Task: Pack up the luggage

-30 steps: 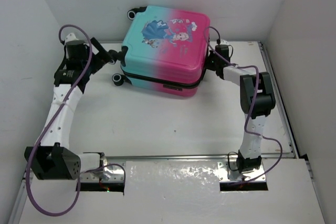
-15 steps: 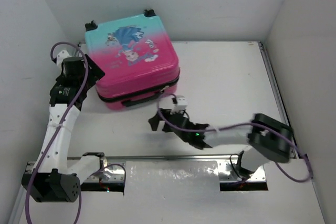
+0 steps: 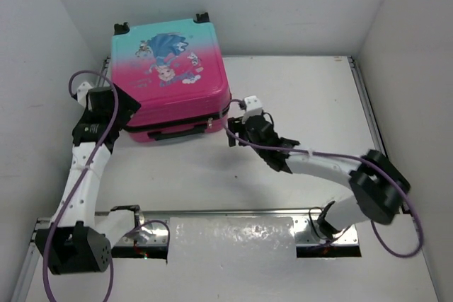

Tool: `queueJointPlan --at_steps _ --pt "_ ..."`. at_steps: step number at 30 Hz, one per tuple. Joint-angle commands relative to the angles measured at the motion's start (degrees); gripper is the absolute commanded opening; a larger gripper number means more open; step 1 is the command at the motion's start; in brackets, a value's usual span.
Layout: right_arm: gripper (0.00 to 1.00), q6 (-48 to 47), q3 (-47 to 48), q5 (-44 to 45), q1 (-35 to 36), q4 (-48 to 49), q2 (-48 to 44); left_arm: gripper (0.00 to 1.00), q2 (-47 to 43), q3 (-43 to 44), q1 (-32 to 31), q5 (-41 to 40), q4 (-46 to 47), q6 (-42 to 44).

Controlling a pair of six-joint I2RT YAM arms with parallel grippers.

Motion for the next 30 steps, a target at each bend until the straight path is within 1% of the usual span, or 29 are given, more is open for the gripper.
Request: queueJointPlan --at_steps 1,2,3,4,5,6,7,8,9,11,16,18,19,21,22,23,24,25,26,27,29,30 --pt "0.7 -6.51 6.19 -8.93 0.04 1.6 7.86 1.0 -7.16 -4.29 -0.56 6.51 2.3 -1.84" --pt "0.62 -5.64 7.42 -11.81 0.13 2.83 11.62 1.0 -8.66 -6.56 -1.0 7.13 3.17 -1.75" --pt "0.59 -5.37 9.61 -12.62 0.13 4.67 13.4 1.0 -10.16 -7.72 -1.26 7.22 2.92 -2.01" --pt "0.58 -4.32 10.67 -12.8 0.13 5.39 14.81 1.0 -13.74 -8.86 -1.7 8.53 3.96 -1.93" --pt "0.58 -3.79 12.34 -13.85 0.22 6.79 17.52 1.0 -17.86 -12.09 -2.05 10.98 5.02 -1.75" --pt "0.58 -3.78 13.05 -14.21 0.3 7.5 18.68 1.0 -17.91 -14.04 -2.4 11.0 6.07 -1.75" --pt "0.58 -3.95 13.75 -14.13 0.48 8.02 19.82 1.0 -22.0 -15.97 -3.28 14.31 7.65 -1.4" --pt "0.58 -4.13 15.93 -14.04 1.0 8.12 22.27 1.0 -23.78 -19.56 -3.55 15.13 10.54 -1.05" --pt "0.59 -4.57 17.35 -13.51 1.27 7.6 23.51 1.0 -25.88 -20.72 -3.64 16.35 10.74 -0.7" --pt "0.6 -6.67 19.64 -12.2 1.97 7.15 25.8 1.0 -26.34 -22.66 -3.55 16.54 10.22 0.44" --pt "0.59 -6.86 25.09 -6.14 2.24 9.17 32.4 1.0 -24.67 -23.11 -3.55 19.44 9.6 4.22" --pt "0.57 -6.95 25.88 -3.5 2.15 10.57 33.37 1.0 -24.94 -24.33 -3.55 20.84 10.82 4.75" --pt "0.48 -6.51 25.8 -1.84 2.06 12.49 33.54 1.0 -25.2 -24.86 -3.55 21.46 11.52 4.66" --pt "0.4 -5.55 24.23 0.46 2.15 16.0 33.2 1.0 -24.85 -25.57 -5.12 22.16 12.14 4.4" --pt "0.32 -5.02 23.78 2.55 2.15 16.9 32.76 1.0 -24.59 -26.0 -5.74 21.73 12.32 4.05" --pt "0.26 -5.27 23.52 3.36 2.15 17.69 32.49 1.0 -24.15 -26.36 -6.18 21.12 12.5 3.79" --pt "0.22 -5.36 22.82 4.24 2.06 19.0 32.23 1.0 -23.1 -26.71 -6.79 20.24 12.67 2.39" --pt "0.17 -6.15 22.55 5.81 2.06 19.19 31.97 1.0 -22.48 -26.97 -8.19 17.88 13.37 1.51" --pt "0.07 -6.68 21.85 6.52 1.98 19.28 31.27 1.0 -21.78 -28.11 -9.16 17.08 14.42 0.54" --pt "0.02 -7.2 21.06 6.96 1.63 20.32 30.83 1.0 -19.86 -28.55 -10.13 15.68 15.39 -1.9" --pt "0.0 -8.52 19.66 8.28 1.01 20.77 30.03 1.0 -17.48 -29.61 -13.38 15.49 19.6 -4.64" --pt "0.0 -9.83 17.65 8.46 0.4 21.99 29.25 1.0 -15.03 -29.87 -16.18 12.88 22.05 -7.87"
